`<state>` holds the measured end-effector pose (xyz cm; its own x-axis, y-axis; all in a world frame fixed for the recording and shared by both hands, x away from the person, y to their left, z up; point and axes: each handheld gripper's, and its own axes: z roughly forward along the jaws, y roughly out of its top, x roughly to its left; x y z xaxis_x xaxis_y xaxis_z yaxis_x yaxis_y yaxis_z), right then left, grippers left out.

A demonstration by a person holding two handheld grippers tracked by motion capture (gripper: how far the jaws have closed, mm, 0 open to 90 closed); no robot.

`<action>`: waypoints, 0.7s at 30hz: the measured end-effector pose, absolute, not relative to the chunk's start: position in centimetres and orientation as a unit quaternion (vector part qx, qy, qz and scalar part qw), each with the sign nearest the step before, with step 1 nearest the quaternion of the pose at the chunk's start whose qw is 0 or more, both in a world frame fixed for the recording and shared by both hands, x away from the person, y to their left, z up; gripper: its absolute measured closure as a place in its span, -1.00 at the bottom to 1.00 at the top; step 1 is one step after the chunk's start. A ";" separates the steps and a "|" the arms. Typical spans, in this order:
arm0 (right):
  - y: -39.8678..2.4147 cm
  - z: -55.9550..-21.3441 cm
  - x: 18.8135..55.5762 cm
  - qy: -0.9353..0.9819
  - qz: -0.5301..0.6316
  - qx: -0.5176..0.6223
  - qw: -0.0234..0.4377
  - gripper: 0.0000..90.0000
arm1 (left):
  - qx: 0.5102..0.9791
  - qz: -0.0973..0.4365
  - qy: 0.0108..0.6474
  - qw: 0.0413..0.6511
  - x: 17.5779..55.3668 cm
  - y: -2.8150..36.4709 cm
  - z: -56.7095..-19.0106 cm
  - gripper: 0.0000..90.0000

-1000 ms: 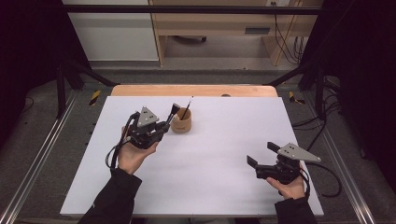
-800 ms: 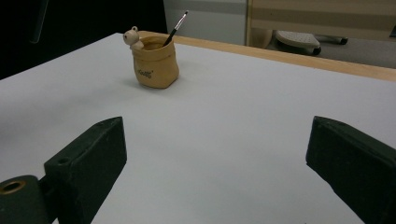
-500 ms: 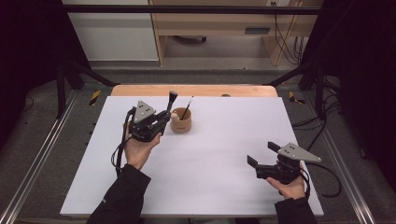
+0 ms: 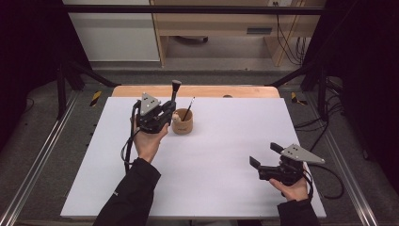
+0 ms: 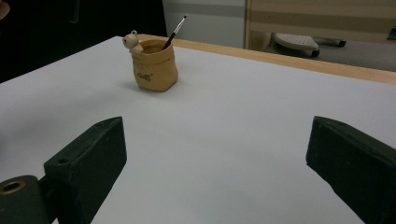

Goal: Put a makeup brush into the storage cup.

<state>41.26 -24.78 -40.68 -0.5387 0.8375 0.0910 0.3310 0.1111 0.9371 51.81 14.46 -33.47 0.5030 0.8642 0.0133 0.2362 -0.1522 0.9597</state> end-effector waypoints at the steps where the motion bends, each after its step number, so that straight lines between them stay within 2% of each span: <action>1: -24.8 -40.7 41.3 0.705 0.522 0.415 0.242 -0.88 | 0.694 0.305 0.396 0.519 52.0 14.4 -33.4 0.75; 21: -24.9 -40.7 41.3 0.704 0.524 0.415 0.242 -0.88 | 0.685 0.318 0.402 0.517 55.5 12.2 -34.1 0.75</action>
